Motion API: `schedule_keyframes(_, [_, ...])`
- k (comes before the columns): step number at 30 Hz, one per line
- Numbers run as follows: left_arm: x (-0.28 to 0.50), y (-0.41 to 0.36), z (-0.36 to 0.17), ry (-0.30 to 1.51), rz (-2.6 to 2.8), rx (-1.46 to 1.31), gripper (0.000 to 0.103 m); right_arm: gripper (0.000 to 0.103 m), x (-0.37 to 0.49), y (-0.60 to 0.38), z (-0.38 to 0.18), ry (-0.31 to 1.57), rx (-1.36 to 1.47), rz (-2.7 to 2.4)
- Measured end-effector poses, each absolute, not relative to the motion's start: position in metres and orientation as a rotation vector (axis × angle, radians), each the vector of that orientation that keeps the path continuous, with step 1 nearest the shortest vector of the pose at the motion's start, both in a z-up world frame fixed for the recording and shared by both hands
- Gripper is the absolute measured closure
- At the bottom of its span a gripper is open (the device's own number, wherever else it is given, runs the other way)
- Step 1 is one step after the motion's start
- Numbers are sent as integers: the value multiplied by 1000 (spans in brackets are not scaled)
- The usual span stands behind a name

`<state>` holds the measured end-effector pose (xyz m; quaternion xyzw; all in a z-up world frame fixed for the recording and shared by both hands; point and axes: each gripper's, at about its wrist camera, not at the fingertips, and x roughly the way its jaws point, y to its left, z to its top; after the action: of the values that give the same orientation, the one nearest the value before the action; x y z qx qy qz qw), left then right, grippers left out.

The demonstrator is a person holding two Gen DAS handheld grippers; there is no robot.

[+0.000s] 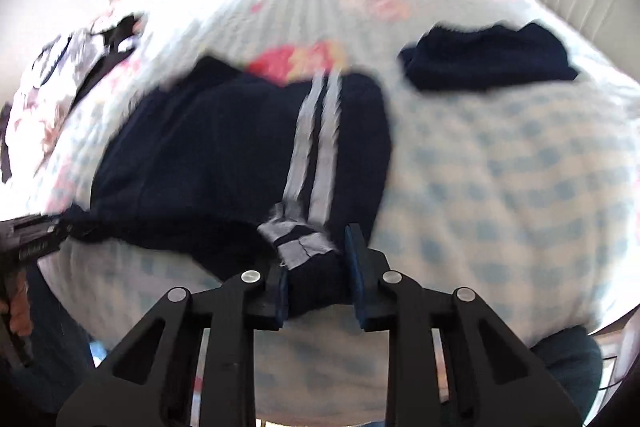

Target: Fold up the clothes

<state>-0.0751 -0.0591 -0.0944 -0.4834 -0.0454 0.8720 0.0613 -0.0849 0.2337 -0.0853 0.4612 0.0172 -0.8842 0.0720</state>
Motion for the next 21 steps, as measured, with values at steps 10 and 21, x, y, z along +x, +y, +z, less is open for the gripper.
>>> schedule_keyframes(10, [-46,-70,14,-147,2775,-1022,85,78,-53,237,18,70,957,-2887])
schedule_keyframes(21, [-56,-58,-80,-124,2405,-1493,54,74,-63,239,-49,-2,1324,-2653])
